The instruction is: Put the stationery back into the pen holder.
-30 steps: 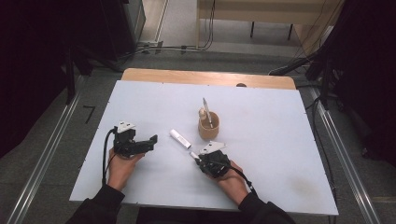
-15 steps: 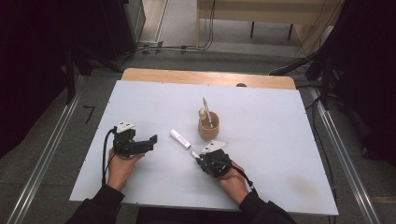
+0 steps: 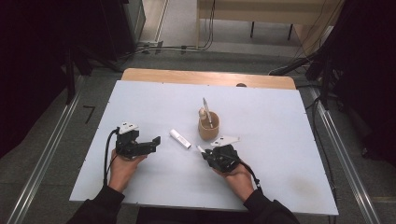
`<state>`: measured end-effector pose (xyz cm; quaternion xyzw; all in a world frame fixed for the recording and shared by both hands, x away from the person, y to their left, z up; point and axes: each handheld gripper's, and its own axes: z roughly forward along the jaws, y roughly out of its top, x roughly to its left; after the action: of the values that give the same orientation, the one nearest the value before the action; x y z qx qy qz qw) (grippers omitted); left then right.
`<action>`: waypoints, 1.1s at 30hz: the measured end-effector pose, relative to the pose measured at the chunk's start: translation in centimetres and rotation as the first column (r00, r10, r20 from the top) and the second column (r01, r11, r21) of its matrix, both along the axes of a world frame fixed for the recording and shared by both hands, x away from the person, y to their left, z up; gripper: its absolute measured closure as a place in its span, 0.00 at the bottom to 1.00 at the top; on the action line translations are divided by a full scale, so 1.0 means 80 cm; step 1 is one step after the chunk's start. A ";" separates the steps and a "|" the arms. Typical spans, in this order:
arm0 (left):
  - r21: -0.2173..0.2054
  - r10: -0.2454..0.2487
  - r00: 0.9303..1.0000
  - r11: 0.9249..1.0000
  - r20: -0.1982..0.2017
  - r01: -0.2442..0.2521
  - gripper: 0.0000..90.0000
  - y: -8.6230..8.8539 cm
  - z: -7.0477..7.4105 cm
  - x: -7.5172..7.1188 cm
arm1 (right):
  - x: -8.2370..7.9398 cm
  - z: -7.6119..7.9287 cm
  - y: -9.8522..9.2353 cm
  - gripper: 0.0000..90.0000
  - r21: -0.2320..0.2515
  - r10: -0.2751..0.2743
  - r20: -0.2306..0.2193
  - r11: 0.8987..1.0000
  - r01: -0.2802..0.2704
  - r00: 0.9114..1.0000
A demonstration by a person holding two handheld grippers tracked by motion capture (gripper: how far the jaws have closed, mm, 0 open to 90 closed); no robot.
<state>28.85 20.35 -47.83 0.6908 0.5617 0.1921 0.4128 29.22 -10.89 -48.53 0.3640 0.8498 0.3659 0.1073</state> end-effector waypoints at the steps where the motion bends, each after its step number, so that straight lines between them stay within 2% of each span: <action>1: -0.002 -0.007 1.000 1.000 0.002 0.007 0.09 -0.002 0.001 -0.001 | 0.000 0.002 -0.001 0.86 0.007 -0.006 -0.004 1.000 0.006 1.000; 11: -0.013 -0.049 0.999 0.999 0.004 0.049 0.09 -0.016 0.003 -0.007 | 0.006 0.014 -0.014 0.86 0.069 -0.018 -0.016 0.997 0.019 1.000; 21: -0.028 -0.089 0.996 0.996 -0.002 0.089 0.10 -0.029 0.004 -0.012 | 0.009 0.020 -0.020 0.86 0.098 -0.028 -0.021 0.995 0.030 0.999; 26: -0.050 -0.130 0.991 0.990 -0.006 0.130 0.11 -0.041 0.005 -0.017 | 0.009 0.024 -0.022 0.86 0.106 -0.033 -0.015 0.994 0.034 0.999; 33: -0.053 -0.187 0.982 0.981 -0.009 0.186 0.13 -0.061 0.005 -0.023 | 0.010 0.027 -0.024 0.86 0.127 -0.037 -0.022 0.991 0.040 0.999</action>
<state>27.02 15.47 -47.44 0.7307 0.5022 0.1329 0.4430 30.01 -12.84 -46.38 0.3899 0.8185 0.4137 0.0828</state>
